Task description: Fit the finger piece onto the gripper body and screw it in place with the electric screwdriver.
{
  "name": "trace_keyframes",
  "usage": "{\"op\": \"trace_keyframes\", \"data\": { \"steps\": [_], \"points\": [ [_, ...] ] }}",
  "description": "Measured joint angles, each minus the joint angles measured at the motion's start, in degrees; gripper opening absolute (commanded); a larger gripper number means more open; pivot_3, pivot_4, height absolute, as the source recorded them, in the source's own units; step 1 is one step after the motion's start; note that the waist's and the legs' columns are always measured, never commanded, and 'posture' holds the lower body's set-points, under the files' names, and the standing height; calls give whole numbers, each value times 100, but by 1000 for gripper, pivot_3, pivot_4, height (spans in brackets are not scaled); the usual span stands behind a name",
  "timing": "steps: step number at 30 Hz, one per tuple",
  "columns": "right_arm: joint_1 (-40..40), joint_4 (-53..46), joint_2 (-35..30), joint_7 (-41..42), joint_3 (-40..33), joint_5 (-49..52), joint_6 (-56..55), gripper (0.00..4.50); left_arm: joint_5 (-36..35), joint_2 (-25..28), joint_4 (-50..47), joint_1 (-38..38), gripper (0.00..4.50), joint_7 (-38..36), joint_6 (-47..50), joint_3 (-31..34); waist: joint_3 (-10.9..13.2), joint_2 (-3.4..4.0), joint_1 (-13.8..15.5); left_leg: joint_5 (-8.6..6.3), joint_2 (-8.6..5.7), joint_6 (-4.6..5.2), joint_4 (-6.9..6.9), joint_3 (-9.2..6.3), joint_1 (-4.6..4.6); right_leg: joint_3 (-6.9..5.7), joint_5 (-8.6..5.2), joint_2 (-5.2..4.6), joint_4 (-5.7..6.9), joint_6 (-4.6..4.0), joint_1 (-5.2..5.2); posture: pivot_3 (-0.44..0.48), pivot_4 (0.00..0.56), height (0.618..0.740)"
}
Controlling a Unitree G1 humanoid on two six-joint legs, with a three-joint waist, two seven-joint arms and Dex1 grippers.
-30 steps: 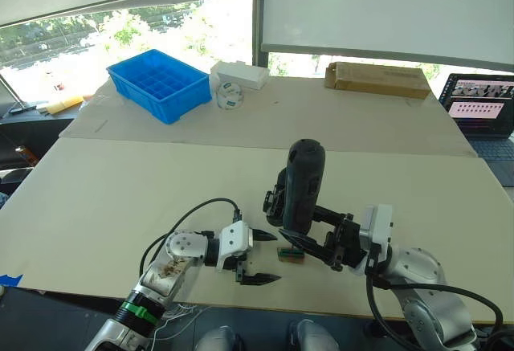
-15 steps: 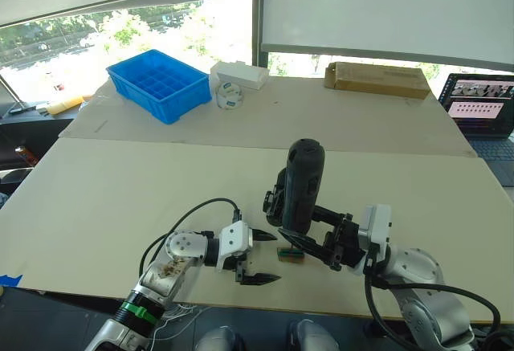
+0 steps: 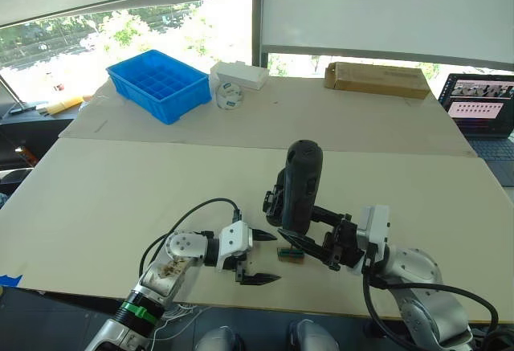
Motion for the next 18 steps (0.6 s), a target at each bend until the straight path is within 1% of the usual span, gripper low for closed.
{"op": "trace_keyframes", "data": {
  "steps": [18],
  "points": [
    [24, 1, 3, -16, 8, -91, -59, 1916, 0, 0, 3, -1, 4456, 7, 0, 0, -1, 0, 0, 0, 0, 0, 1, 0, 3, 0, 0, 2, 1, 0, 3, 0, 150, 740]
  ]
}}
